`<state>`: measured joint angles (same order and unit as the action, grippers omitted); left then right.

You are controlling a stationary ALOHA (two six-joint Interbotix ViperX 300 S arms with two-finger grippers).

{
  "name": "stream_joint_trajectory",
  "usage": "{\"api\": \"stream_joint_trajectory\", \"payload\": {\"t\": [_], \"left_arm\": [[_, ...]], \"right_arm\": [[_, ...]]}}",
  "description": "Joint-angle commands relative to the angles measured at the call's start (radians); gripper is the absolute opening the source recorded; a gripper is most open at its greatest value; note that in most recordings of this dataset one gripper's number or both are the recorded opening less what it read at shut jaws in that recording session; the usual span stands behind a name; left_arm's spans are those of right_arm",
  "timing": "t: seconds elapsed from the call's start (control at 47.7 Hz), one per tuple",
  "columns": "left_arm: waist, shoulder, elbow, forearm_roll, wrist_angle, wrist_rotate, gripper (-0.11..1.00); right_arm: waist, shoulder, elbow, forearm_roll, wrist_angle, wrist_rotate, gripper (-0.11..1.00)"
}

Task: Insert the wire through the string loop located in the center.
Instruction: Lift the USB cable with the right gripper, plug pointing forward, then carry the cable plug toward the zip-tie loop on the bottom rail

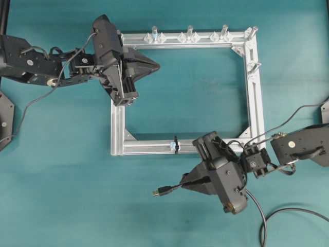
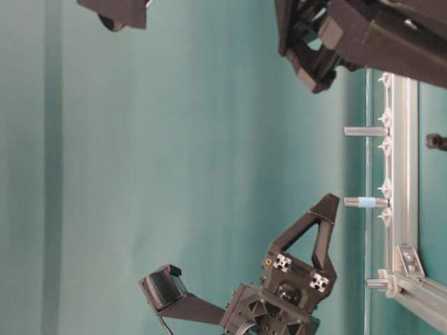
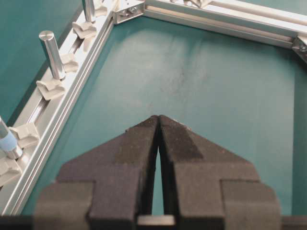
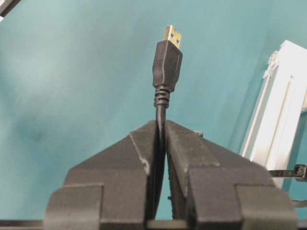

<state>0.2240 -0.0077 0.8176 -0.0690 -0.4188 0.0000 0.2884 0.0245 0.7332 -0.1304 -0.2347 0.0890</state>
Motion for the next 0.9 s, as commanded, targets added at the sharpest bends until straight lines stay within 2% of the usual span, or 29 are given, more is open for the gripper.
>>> {"api": "stream_joint_trajectory", "payload": {"t": [0.0,0.608,0.881], "left_arm": [[-0.005,-0.028,-0.008,0.003,-0.005,-0.003,0.00],[-0.011,-0.028,0.000,0.003,-0.005,-0.003,0.00],[-0.012,-0.026,0.000,0.003,-0.005,-0.003,0.00]], "right_arm": [[0.000,-0.028,-0.006,0.000,-0.005,-0.002,0.07],[-0.003,-0.041,0.040,0.000,-0.003,-0.002,0.07],[-0.035,-0.084,0.086,0.000,0.017,-0.002,0.07]]}}
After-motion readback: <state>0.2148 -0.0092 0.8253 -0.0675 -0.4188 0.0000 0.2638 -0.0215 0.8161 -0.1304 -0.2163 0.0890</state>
